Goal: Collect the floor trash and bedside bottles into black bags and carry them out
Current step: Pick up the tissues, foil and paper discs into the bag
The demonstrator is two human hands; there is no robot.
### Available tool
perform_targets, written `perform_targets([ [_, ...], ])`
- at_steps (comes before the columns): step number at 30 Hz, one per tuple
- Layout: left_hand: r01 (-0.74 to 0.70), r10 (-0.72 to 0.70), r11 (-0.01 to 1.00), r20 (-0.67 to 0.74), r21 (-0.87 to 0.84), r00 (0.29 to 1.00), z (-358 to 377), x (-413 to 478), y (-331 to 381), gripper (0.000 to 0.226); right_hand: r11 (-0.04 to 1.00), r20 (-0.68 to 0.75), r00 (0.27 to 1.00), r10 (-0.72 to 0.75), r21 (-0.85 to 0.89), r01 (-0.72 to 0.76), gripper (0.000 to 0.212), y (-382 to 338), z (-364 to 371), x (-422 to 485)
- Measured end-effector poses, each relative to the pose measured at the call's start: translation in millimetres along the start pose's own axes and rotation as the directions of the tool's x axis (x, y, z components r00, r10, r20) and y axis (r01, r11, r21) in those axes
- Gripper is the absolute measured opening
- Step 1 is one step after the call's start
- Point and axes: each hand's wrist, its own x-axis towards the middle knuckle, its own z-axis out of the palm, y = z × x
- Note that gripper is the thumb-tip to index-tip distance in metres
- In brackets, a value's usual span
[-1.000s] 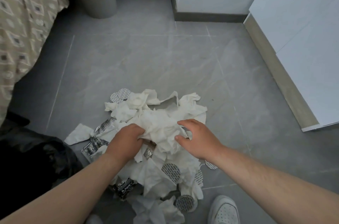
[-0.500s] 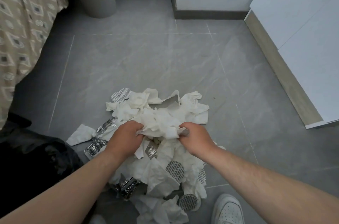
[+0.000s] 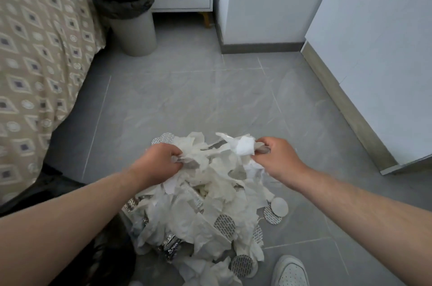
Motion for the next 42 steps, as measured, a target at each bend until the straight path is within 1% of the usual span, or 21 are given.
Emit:
perform_targets([
  [2,-0.006,0.006,1.0,-0.031,-0.013,0.999,-27.2,-12.2,14.7,0.013,0.999,-0.03,0.999,-0.036,0.008,0.036,0.006,-20.8,-10.9,-8.9],
  [4,0.0,-0.007,0.997,-0.082,-0.083,0.997,-52.0,-29.6,25.6,0.004,0.998,-0.056,0.997,-0.053,0.031,0.055,0.003,-41.5,-20.4,-18.7],
  [6,0.018,-0.044,0.98,-0.129,-0.199,0.991,-72.6,-52.9,30.3,0.002,0.995,-0.083,0.995,-0.063,0.067,0.068,0.008,-65.2,-27.6,-31.0],
  [9,0.064,-0.135,0.943,-0.2,-0.326,0.97,-91.9,-89.9,26.8,0.005,0.985,-0.107,0.993,-0.046,0.16,0.063,0.003,-103.1,-33.9,-50.3],
  [11,0.085,-0.202,0.903,-0.243,-0.421,0.949,-99.2,-112.8,16.2,0.007,0.971,-0.116,0.992,-0.055,0.225,0.08,0.005,-127.8,-33.4,-60.9],
  [14,0.106,-0.319,0.826,-0.304,-0.554,0.898,-104.7,-145.6,-9.0,0.013,0.959,-0.11,0.989,-0.095,0.256,0.121,0.01,-158.7,-22.2,-75.2],
  [16,0.138,-0.409,0.778,-0.327,-0.613,0.852,-105.1,-167.2,-29.5,0.011,0.954,-0.084,0.991,-0.106,0.272,0.125,0.008,-171.7,-9.0,-82.3],
  [19,0.195,-0.514,0.717,-0.318,-0.67,0.797,-99.8,-191.8,-64.7,0.007,0.962,-0.025,0.992,-0.124,0.243,0.127,0.006,-181.0,9.2,-86.6],
  [22,0.253,-0.606,0.671,-0.318,-0.697,0.729,-88.3,-202.6,-100.9,0.003,0.964,-0.003,0.993,-0.12,0.237,0.117,0.007,-184.9,20.4,-86.9],
  [24,0.329,-0.672,0.634,-0.288,-0.7,0.682,-77.0,-203.6,-124.6,0.007,0.963,0.009,0.993,-0.115,0.244,0.11,0.007,-185.8,26.0,-86.9],
  [26,0.398,-0.698,0.631,-0.265,-0.666,0.665,-63.5,-201.9,-143.5,0.017,0.965,0.022,0.993,-0.119,0.239,0.11,0.008,-186.7,30.4,-87.4],
  [27,0.431,-0.702,0.64,-0.254,-0.636,0.666,-55.3,-200.0,-152.8,0.022,0.964,0.024,0.993,-0.119,0.242,0.11,0.01,-187.2,32.1,-87.4],
  [28,0.46,-0.705,0.644,-0.24,-0.611,0.667,-48.3,-198.1,-158.6,0.023,0.963,0.024,0.993,-0.117,0.246,0.107,0.011,-187.9,33.3,-87.3],
  [31,0.515,-0.728,0.597,-0.146,-0.616,0.67,-33.0,-193.4,-163.3,0.011,0.958,0.02,0.992,-0.126,0.264,0.116,0.018,-191.3,35.0,-87.4],
  [32,0.529,-0.723,0.585,-0.102,-0.615,0.683,-29.6,-191.5,-163.0,0.016,0.954,0.018,0.991,-0.133,0.273,0.123,0.02,-192.6,35.3,-87.4],
  [33,0.541,-0.711,0.584,-0.06,-0.606,0.7,-28.0,-190.4,-161.2,0.026,0.95,0.018,0.99,-0.139,0.286,0.128,0.023,-194.1,35.8,-87.4],
  [34,0.541,-0.693,0.593,-0.036,-0.596,0.72,-27.0,-189.8,-159.0,0.028,0.946,0.021,0.989,-0.144,0.296,0.132,0.025,-195.9,36.0,-88.0],
  [36,0.512,-0.63,0.676,-0.057,-0.53,0.774,-27.9,-191.8,-154.5,0.022,0.942,0.025,0.988,-0.155,0.305,0.14,0.026,-200.3,37.0,-89.5],
  [38,0.491,-0.573,0.77,-0.104,-0.408,0.813,-29.2,-198.5,-155.8,0.036,0.937,0.037,0.984,-0.172,0.314,0.152,0.027,-205.8,39.0,-92.4],
  [40,0.478,-0.554,0.808,-0.168,-0.344,0.816,-29.1,-210.8,-165.8,0.059,0.929,0.054,0.981,-0.186,0.336,0.158,0.027,-213.2,42.8,-96.5],
  [42,0.475,-0.543,0.834,-0.267,-0.28,0.796,-28.3,-228.8,-175.1,0.066,0.924,0.077,0.976,-0.205,0.346,0.166,0.027,-220.8,49.4,-101.3],
])
